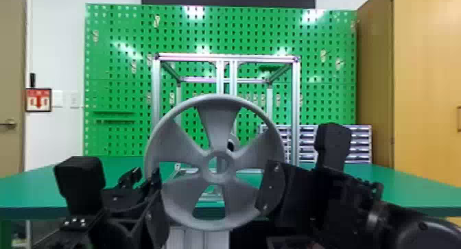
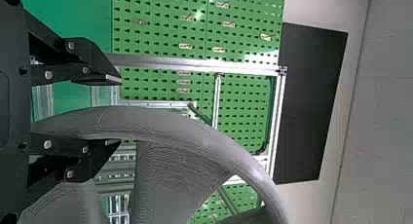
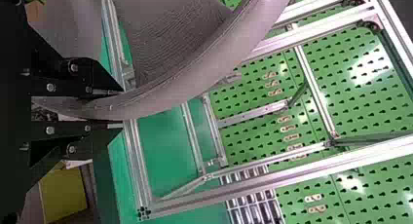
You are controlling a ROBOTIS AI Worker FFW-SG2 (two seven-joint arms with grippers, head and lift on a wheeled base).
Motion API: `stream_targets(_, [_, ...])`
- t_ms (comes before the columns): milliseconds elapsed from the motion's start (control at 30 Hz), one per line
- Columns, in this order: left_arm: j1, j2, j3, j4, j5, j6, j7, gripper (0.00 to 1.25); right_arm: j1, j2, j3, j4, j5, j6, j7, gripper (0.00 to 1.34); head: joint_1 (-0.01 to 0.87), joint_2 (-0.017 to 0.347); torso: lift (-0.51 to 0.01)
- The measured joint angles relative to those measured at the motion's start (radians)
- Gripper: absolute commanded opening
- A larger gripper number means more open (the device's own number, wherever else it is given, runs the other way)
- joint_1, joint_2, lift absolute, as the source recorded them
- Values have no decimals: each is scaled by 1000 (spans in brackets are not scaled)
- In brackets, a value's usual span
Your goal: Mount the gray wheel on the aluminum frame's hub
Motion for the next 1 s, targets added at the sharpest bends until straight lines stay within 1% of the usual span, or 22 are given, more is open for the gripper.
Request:
stream_targets(33, [-1,-1,1,1,5,0,1,362,1,0,1,0,0,-3,0,218,-5,6,-499])
stream_targets(233, [-14,-9,0,9,28,1,44,359,7,0,8,0,5,-17,0,218,-5,6,-499])
stream_targets(600, [-44,-31,1,54,91,12,68,333,10,0,18,0,26,-36,0,218,-5,6,-499])
stream_targets(700, [-50,-38,-2,62,99,12,88,334,10,0,23,0,40,-45,0,218,-5,6,-499])
stream_targets(867, [-57,-55,-17,74,99,1,151,333,11,0,38,2,77,-61,0,218,-5,6,-499])
stream_targets(1000, [-70,-70,-30,90,88,-5,165,333,11,0,47,6,102,-67,0,218,-5,6,-499])
